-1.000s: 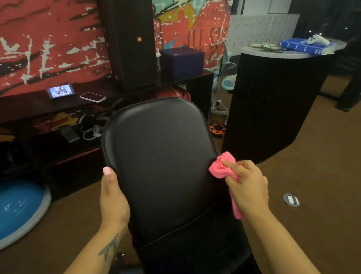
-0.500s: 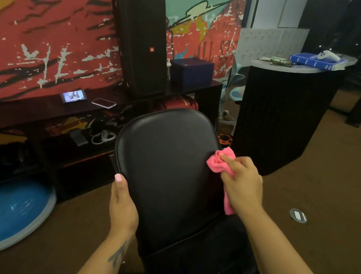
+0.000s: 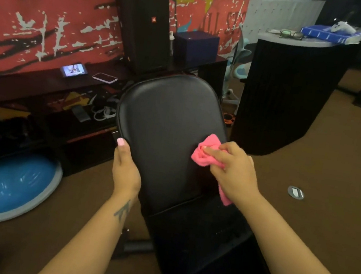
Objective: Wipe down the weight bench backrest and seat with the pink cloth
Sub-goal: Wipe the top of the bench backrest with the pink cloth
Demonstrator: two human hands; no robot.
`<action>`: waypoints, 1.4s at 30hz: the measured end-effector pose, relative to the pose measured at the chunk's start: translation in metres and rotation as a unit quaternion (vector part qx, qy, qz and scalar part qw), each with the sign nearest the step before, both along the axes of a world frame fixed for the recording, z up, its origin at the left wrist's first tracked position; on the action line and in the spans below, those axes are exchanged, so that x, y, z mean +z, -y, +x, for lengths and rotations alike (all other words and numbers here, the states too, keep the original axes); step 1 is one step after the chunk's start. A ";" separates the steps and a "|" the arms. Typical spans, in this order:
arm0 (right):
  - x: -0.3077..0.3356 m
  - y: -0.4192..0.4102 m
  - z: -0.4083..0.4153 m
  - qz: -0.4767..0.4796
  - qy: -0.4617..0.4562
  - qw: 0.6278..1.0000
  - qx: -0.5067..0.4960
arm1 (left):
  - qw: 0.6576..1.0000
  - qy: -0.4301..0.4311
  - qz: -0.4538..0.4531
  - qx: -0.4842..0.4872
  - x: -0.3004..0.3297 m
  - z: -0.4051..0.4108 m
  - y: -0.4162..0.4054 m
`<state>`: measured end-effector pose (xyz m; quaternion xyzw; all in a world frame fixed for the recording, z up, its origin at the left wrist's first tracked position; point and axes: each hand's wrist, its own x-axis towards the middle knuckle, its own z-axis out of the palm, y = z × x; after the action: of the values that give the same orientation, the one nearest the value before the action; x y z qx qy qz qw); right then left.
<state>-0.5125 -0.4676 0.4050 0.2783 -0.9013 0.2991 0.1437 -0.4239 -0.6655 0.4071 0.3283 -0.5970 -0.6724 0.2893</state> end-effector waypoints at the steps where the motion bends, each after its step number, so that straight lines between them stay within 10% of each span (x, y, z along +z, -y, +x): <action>1: -0.005 -0.006 0.005 0.025 -0.009 0.999 0.018 | 1.000 -0.001 -0.001 -0.002 0.001 -0.001 0.001; 33: -0.017 0.012 0.077 0.195 -0.015 0.976 -0.096 | 0.987 0.056 0.021 -0.152 -0.022 0.024 0.014; 42: -0.025 0.041 0.122 0.114 0.039 0.993 -0.010 | 0.986 0.054 0.033 -0.157 -0.025 0.026 0.008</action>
<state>-0.3900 -0.5084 0.3803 0.2719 -0.9372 0.2039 0.0789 -0.3983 -0.6731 0.3825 0.2759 -0.6336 -0.7097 0.1367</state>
